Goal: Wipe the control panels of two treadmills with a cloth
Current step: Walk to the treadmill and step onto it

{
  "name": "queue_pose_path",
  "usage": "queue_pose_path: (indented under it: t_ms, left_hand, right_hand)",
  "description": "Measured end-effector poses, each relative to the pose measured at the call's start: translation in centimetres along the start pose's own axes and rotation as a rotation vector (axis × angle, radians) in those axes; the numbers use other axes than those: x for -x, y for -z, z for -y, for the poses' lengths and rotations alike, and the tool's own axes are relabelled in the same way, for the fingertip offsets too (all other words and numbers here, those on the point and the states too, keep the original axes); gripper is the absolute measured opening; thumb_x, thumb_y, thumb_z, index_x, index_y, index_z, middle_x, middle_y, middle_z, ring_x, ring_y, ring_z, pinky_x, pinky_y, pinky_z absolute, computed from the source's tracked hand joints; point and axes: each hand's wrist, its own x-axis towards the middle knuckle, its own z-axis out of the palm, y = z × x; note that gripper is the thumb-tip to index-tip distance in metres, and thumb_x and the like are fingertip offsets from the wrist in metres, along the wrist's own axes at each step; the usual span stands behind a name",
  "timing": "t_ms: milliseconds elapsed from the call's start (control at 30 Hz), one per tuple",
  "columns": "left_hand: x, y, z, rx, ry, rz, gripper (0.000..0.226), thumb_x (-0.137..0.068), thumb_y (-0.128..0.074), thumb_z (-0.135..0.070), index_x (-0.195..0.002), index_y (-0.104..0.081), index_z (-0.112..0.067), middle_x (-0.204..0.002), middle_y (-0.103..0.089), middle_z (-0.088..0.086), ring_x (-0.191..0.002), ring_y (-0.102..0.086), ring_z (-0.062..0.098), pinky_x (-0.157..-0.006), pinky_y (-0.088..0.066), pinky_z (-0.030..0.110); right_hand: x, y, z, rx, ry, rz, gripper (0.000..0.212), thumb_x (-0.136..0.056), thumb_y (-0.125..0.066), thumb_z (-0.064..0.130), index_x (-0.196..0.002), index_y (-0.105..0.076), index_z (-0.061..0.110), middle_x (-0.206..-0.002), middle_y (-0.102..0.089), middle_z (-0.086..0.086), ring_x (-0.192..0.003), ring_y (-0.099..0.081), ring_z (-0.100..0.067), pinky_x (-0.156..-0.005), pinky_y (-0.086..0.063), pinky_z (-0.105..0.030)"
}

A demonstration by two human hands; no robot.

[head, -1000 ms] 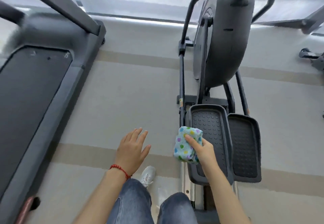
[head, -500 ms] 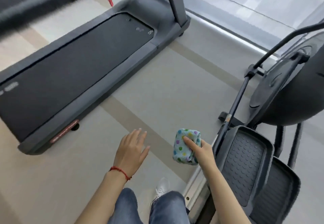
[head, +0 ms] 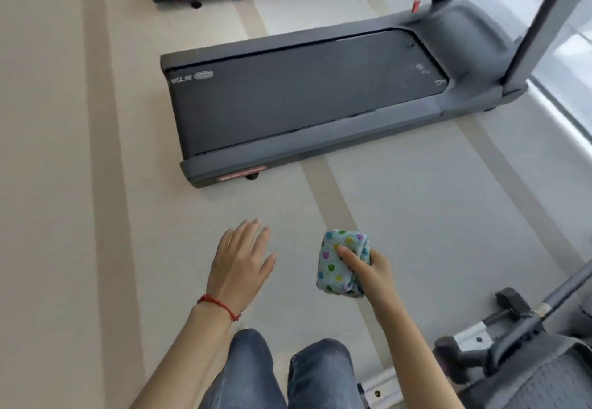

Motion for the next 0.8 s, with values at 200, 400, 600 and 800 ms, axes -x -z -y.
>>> queue_pose_path:
  t_ms: [200, 400, 600, 800]
  left_hand:
    - [4.9, 3.4, 11.4, -0.012, 0.221, -0.083, 0.05, -0.092, -0.035, -0.035, -0.112, -0.064, 0.001, -0.117, -0.062, 0.021, -0.106, -0.06, 0.038, -0.088, -0.05, 0.051]
    - [8.8, 5.0, 18.5, 0.003, 0.437, -0.129, 0.068, -0.101, -0.012, -0.044, -0.115, -0.062, 0.0, -0.118, -0.061, 0.021, -0.108, -0.058, 0.037, -0.088, -0.05, 0.05]
    - [8.3, 6.0, 23.4, 0.0, 0.557, -0.132, 0.065, -0.1, -0.015, -0.043, -0.116, -0.062, -0.001, -0.119, -0.061, 0.02, -0.108, -0.059, 0.036, -0.087, -0.051, 0.05]
    - [3.0, 8.3, 29.3, 0.001, 0.603, -0.164, 0.05, -0.09, -0.037, -0.035, -0.115, -0.063, 0.0, -0.116, -0.062, 0.021, -0.107, -0.06, 0.037, -0.086, -0.051, 0.05]
  right_hand:
    - [0.3, -12.9, 1.3, 0.145, 0.007, 0.165, 0.019, -0.079, -0.072, 0.025, -0.09, -0.066, 0.01, -0.089, -0.072, -0.008, -0.081, -0.07, -0.021, -0.07, -0.058, -0.035]
    - [0.2, -23.2, 3.1, 0.27, 0.057, 0.37, 0.014, -0.08, -0.07, 0.024, -0.088, -0.064, 0.013, -0.088, -0.071, -0.006, -0.078, -0.069, -0.015, -0.058, -0.057, -0.022]
    - [-2.6, -29.8, 5.6, 0.357, 0.101, 0.478, 0.008, -0.081, -0.068, 0.023, -0.081, -0.062, 0.02, -0.081, -0.069, 0.002, -0.066, -0.068, -0.005, -0.052, -0.053, -0.017]
    - [-7.7, -35.4, 10.7, 0.393, 0.129, 0.492, 0.013, -0.08, -0.069, 0.027, -0.084, -0.063, 0.016, -0.086, -0.07, -0.004, -0.076, -0.069, -0.015, -0.063, -0.058, -0.027]
